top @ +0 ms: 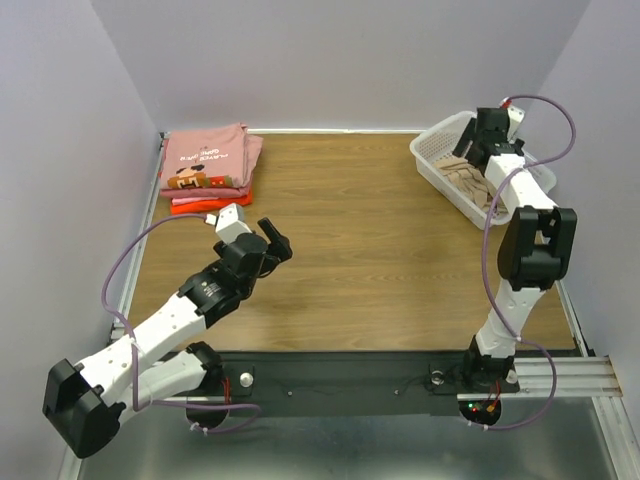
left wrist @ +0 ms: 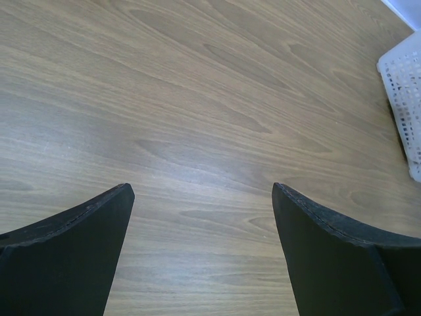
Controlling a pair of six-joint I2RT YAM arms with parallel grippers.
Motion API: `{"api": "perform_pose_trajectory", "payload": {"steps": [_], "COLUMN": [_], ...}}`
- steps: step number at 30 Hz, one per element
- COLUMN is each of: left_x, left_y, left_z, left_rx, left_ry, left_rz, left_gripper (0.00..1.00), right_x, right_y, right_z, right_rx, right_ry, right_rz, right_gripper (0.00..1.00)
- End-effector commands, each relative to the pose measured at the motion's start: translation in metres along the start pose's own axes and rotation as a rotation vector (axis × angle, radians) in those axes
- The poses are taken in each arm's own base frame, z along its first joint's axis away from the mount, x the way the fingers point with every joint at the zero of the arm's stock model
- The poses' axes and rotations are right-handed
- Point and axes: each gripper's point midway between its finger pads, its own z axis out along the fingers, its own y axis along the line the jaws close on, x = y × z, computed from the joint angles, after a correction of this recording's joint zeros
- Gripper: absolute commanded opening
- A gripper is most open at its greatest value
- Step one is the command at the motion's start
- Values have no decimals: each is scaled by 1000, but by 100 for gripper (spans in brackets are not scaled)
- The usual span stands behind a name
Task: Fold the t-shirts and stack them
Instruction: Grab the tshirt from the pile, then move the tshirt to the center of the board
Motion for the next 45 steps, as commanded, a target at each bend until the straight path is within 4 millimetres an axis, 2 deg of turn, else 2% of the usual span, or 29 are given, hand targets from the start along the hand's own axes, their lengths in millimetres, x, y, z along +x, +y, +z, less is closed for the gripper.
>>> {"api": "perform_pose_trajectory", "payload": {"steps": [1,3,5,7,9,11,12,13,14,15,19,20,22,23,25,26,29,30,31,33,34,35,36,38,40,42,43,44,45], "left_x": [-12,-10,-10,-10,-11,-12,-12,-12,-12,-13,-16,-17,-19,-21,-24,-23,-24,-24,-27,-26,-26,-26,-26,-26,-25,-25,-25,-25,-25], "left_y": [6,6,8,10,11,14,14,16,17,18,21,20,19,18,16,16,15,14,13,11,10,9,9,9,12,15,17,19,21], "left_z": [4,4,5,6,6,5,4,3,2,1,-6,-9,-12,-15,-19,-20,-24,-26,-28,-29,-30,-30,-31,-33,-34,-35,-36,-37,-37], "left_rx": [-45,-50,-58,-70,-80,-94,-97,-100,-104,-108,-103,-88,-70,-55,-32,-27,-6,2,13,29,35,40,43,41,32,23,17,10,5], "left_ry": [-54,-49,-50,-48,-49,-52,-52,-50,-49,-51,-62,-64,-68,-77,-85,-83,-84,-84,-91,-84,-84,-80,-80,-77,-73,-72,-73,-76,-77], "left_rz": [2,7,12,13,17,14,11,12,6,1,-26,-37,-50,-63,-77,-80,-91,-95,-103,-107,-109,-111,-113,-118,-122,-126,-133,-146,-143], "left_gripper": [98,98,99,98,98,98,98,98,98,98,98,98,98,98,98,98,98,98,98,98,98,98,98,98,98,98,98,98,98], "right_x": [-5,14,30,36,41,43,39,36,31,25,-23,-49,-76,-98,-121,-142,-163,-172,-175,-170,-168,-162,-146,-134,-117,-97,-87,-65,-56], "right_y": [-34,-42,-39,-41,-38,-34,-34,-34,-33,-33,-28,-25,-22,-16,-7,-3,25,47,57,84,103,114,140,157,173,179,178,176,172], "right_z": [26,44,59,68,81,88,91,90,88,85,53,32,6,-20,-51,-82,-134,-173,-193,-236,-271,-288,-321,-355,-375,-385,-383,-370,-361], "right_rx": [116,133,110,119,100,78,79,82,80,76,36,4,-39,-100,-186,-247,-462,-624,-699,-880,-970,-1018,-1114,-1219,-1315,-1403,-1420,-1409,-1373], "right_ry": [-4,42,85,98,119,128,121,114,104,93,-1,-52,-103,-144,-187,-235,-259,-263,-266,-245,-260,-256,-257,-252,-204,-141,-122,-75,-66], "right_rz": [-49,-50,-55,-39,-21,-3,16,29,39,50,91,108,125,142,162,178,186,166,156,102,62,30,-46,-95,-127,-170,-195,-222,-224], "right_gripper": [99,99,97,93,85,62,47,14,4,0,0,0,0,0,0,0,0,0,0,0,1,2,4,4,4,4,5,6,8]}}
